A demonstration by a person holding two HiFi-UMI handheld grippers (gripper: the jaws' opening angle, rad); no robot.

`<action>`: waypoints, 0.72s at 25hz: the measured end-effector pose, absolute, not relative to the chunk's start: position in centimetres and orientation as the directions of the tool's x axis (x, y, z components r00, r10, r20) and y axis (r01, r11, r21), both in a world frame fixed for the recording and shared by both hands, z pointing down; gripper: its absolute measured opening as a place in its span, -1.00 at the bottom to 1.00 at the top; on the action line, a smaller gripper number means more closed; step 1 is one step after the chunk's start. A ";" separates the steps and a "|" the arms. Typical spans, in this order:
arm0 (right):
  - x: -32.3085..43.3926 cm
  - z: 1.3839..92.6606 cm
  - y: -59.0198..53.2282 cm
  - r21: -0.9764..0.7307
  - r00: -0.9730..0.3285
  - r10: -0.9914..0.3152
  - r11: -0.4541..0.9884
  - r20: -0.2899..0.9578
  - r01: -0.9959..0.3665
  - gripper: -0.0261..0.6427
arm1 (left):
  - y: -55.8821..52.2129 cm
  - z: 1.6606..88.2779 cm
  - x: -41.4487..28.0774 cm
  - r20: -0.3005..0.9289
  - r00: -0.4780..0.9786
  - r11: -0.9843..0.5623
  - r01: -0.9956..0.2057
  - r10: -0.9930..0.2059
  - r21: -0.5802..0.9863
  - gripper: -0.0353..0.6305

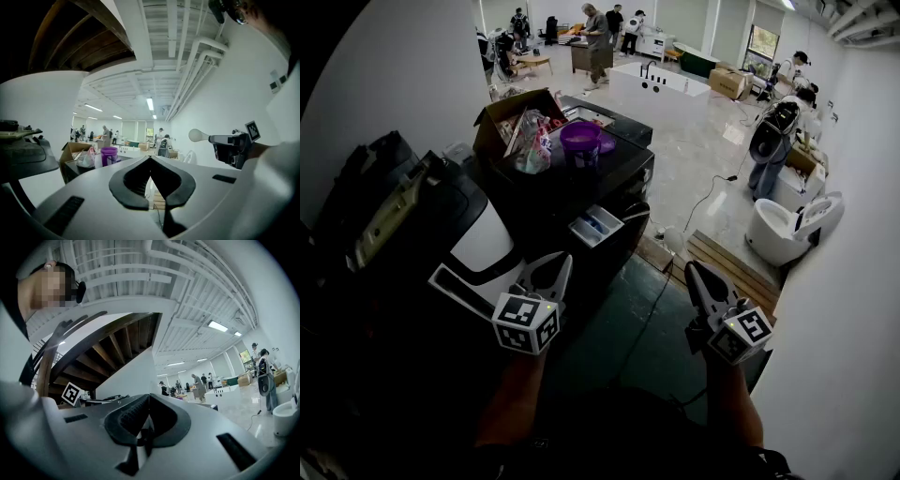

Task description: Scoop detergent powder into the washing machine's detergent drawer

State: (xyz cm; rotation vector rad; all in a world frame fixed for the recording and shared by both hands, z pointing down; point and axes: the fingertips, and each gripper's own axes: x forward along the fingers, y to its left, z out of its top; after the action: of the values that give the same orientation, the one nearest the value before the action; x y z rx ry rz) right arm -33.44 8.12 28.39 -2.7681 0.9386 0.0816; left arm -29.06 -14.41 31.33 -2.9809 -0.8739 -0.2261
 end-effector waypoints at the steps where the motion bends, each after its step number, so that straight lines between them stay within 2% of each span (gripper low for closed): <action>1: -33.3 28.4 8.3 -0.188 0.795 -0.594 -0.772 -0.124 -0.607 -0.87 | -14.4 31.4 -29.0 0.147 0.833 -0.843 0.538 0.534 0.015 -0.87; 8: -33.0 28.9 10.5 -0.197 0.798 -0.591 -0.773 -0.118 -0.602 -0.87 | -12.4 31.3 -28.7 0.152 0.834 -0.846 0.534 0.530 0.019 -0.87; 11: -32.2 27.6 12.2 -0.225 0.810 -0.567 -0.778 -0.152 -0.587 -0.87 | -11.3 31.4 -28.3 0.154 0.837 -0.849 0.527 0.524 0.027 -0.87; 18: -33.8 27.3 15.9 -0.214 0.772 -0.612 -0.742 -0.171 -0.635 -0.86 | -8.6 31.9 -29.0 0.150 0.857 -0.870 0.490 0.493 0.062 -0.87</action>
State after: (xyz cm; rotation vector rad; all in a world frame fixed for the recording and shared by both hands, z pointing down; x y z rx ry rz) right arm -33.76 15.88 27.33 -2.7072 0.9708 0.1300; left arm -28.99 -8.58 31.90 -3.0480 -0.8068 -0.2557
